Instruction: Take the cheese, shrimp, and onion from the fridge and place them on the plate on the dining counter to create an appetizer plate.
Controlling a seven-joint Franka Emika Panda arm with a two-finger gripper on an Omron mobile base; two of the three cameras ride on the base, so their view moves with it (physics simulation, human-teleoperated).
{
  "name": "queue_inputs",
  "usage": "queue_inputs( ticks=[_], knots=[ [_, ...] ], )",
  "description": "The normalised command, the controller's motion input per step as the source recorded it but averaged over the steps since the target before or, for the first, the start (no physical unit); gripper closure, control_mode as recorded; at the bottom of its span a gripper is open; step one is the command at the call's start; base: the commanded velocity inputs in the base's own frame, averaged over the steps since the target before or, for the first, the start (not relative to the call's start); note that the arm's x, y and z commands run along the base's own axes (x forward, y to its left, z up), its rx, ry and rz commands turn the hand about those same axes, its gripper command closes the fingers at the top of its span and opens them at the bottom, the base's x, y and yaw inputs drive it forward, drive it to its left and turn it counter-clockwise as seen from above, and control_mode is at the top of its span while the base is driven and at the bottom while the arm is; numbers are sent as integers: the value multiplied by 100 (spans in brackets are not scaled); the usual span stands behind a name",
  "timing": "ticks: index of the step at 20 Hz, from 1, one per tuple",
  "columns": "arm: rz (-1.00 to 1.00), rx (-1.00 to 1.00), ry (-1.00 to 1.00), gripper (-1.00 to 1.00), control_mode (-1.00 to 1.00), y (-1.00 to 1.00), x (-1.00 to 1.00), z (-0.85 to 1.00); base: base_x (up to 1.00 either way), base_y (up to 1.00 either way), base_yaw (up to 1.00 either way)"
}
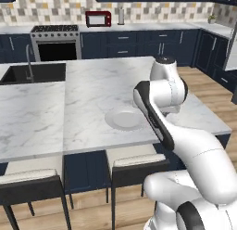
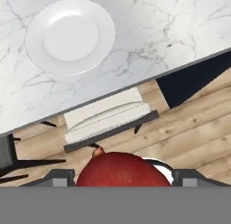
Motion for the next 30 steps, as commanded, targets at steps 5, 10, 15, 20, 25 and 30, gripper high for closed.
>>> queue_inputs(
  ticks=[5, 10, 15, 20, 25, 30],
  knots=[
    [-3, 0, 0, 100, -100, 2, 98, -19, 0, 0, 0],
    [0, 0, -4, 100, -100, 13, 81, -49, 0, 0, 0],
    [0, 0, -13, 100, -100, 26, 61, -50, 0, 0, 0],
    [0, 0, -6, 100, -100, 18, 60, -56, 0, 0, 0],
    [0, 0, -3, 100, -100, 5, 59, -50, 0, 0, 0],
    [0, 0, 0, 100, -100, 14, 55, -28, 0, 0, 0]
  ],
)
